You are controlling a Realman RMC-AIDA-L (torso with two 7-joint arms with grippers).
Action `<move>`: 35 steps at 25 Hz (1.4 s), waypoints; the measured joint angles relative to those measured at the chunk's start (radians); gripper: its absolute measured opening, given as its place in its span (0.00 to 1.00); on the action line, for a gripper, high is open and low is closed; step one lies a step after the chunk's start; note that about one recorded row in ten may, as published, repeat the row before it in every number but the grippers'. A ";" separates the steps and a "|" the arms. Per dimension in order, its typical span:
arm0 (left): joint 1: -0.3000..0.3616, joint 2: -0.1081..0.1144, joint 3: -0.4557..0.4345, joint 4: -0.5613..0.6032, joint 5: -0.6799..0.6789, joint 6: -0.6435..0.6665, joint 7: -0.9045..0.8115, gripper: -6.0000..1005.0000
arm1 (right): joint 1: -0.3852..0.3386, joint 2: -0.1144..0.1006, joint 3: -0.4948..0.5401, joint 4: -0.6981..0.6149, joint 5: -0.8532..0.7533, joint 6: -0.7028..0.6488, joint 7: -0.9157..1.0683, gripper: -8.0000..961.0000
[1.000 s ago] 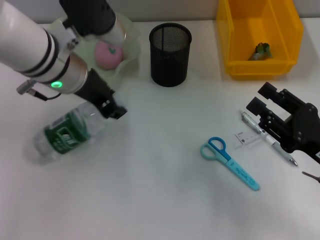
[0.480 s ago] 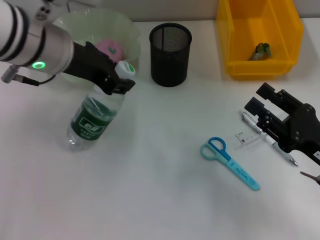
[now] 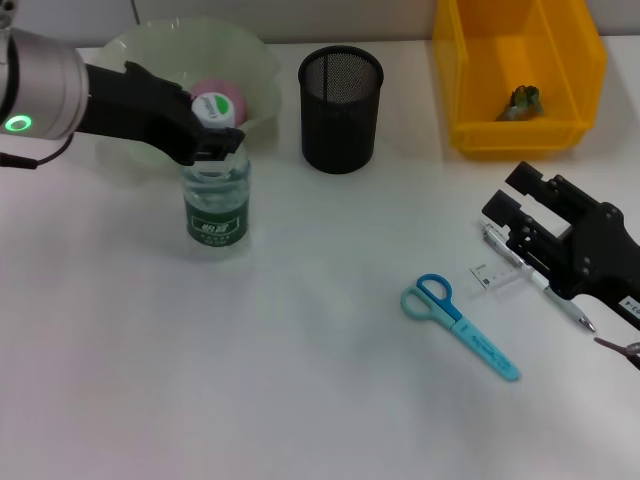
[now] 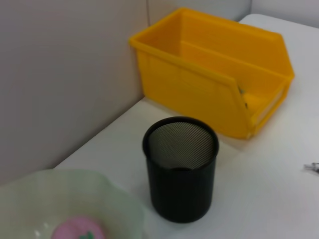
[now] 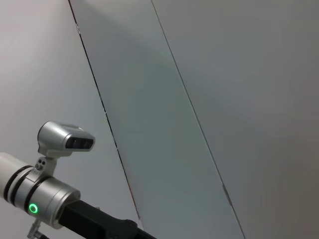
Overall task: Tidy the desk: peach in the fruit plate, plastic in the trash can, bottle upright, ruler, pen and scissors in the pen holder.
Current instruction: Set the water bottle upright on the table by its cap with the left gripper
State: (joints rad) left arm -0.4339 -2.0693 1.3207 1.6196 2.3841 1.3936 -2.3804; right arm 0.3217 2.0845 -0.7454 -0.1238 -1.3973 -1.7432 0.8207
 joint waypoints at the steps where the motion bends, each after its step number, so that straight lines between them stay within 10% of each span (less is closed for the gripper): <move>1: 0.004 0.000 -0.003 0.002 0.000 -0.002 0.002 0.44 | 0.000 0.000 0.000 0.000 0.000 0.000 0.000 0.58; 35: 0.065 -0.001 -0.022 -0.042 -0.098 -0.132 0.062 0.47 | 0.025 0.000 0.000 0.012 -0.001 0.032 -0.008 0.58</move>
State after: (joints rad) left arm -0.3685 -2.0701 1.2989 1.5778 2.2862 1.2615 -2.3183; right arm 0.3471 2.0846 -0.7454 -0.1120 -1.3980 -1.7114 0.8129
